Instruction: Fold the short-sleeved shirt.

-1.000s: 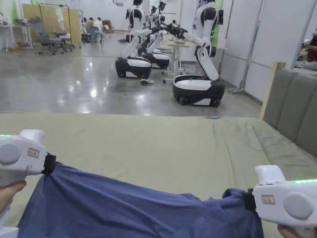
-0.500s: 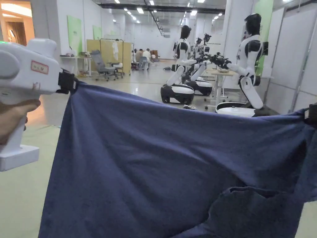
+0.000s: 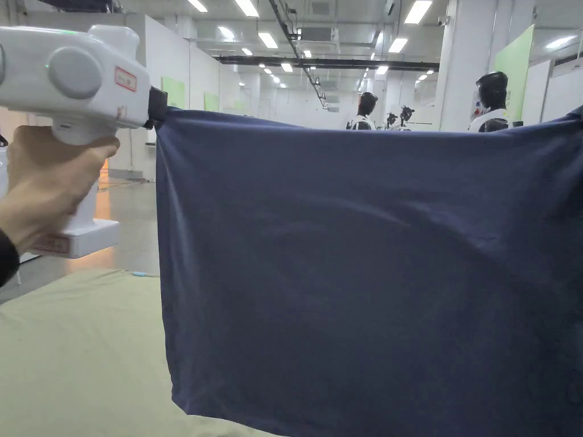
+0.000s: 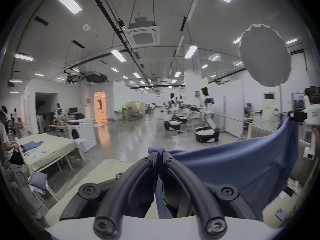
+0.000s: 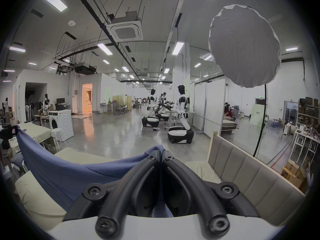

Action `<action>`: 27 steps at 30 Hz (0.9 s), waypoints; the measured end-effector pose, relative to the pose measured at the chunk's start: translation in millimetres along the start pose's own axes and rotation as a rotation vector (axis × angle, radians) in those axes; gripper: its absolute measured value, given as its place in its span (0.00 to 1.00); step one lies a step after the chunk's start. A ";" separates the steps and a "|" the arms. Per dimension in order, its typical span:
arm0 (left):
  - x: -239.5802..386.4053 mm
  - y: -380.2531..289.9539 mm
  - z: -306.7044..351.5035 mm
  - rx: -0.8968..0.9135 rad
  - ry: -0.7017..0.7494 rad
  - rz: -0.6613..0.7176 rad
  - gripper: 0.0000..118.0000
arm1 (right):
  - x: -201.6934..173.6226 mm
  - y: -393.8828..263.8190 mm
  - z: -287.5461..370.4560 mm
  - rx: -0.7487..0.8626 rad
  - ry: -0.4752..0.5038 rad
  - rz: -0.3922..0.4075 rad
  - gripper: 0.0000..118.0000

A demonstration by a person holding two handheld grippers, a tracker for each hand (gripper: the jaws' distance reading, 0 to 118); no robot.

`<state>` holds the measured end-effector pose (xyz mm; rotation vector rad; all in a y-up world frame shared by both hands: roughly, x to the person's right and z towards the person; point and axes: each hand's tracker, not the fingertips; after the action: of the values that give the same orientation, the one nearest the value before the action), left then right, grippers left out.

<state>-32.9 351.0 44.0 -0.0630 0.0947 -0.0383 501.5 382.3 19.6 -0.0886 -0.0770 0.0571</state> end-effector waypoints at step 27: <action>25.4 -22.6 -142.4 -0.074 0.018 0.020 0.05 | -32.5 12.0 -91.4 0.027 -0.098 0.072 0.02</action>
<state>-22.1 318.7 -98.4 -0.1359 0.1148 -0.0156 475.8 384.4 -74.6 -0.0619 -0.1711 0.1349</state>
